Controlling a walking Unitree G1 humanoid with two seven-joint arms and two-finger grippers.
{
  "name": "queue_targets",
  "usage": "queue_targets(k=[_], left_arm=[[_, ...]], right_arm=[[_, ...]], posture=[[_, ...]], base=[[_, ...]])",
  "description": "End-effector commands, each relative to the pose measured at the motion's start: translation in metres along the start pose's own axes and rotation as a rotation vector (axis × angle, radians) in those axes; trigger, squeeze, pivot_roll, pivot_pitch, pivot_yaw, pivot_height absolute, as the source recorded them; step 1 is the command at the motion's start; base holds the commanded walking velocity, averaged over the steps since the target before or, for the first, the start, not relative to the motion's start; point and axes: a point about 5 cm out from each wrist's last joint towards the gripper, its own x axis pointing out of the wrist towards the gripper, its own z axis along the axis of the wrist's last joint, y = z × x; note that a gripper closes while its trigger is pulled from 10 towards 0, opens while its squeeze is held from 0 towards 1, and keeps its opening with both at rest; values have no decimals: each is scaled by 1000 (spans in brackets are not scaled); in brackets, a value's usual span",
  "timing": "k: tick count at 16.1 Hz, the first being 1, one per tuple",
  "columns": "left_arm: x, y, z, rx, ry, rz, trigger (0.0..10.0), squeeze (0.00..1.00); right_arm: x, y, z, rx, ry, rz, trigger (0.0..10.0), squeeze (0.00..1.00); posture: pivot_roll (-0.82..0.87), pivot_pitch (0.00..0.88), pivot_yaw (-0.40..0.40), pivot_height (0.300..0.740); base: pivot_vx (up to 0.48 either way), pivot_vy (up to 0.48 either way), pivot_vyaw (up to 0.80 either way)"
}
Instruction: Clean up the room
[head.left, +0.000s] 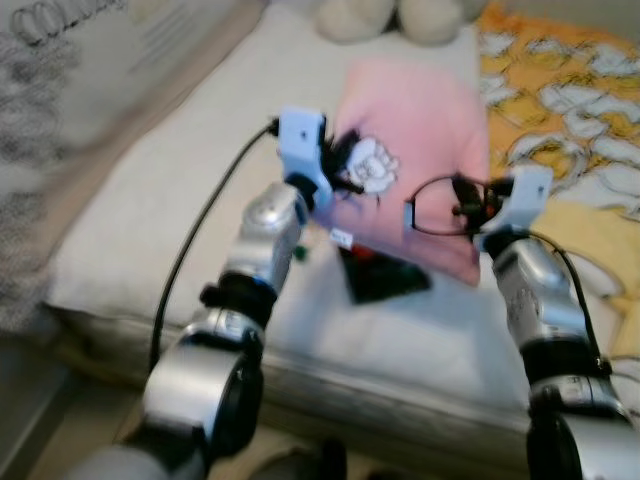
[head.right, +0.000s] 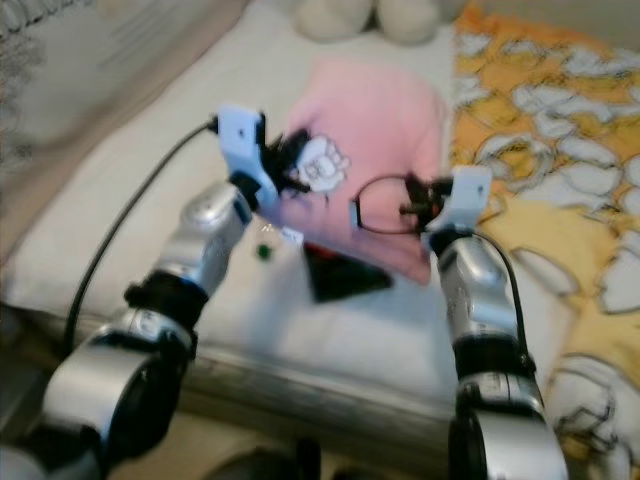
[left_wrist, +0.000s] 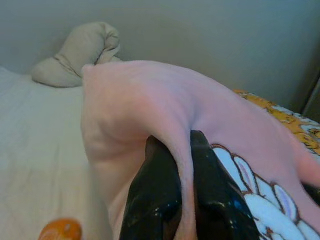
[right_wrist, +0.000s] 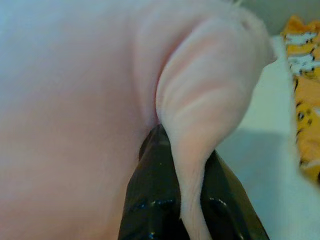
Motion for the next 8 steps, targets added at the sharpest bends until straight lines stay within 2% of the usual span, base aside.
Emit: queue_targets(k=[1, 8], left_arm=[[1, 5, 14, 22, -60, 14, 10000, 0], [1, 5, 13, 45, -52, 21, 10000, 0]], right_arm=[[0, -5, 10, -31, -40, -22, 10000, 0], [0, -2, 5, -38, -25, -19, 10000, 0]], posture=[[62, 0, 14, 740], [66, 0, 14, 740]], base=[[0, 480, 431], [0, 478, 430]])
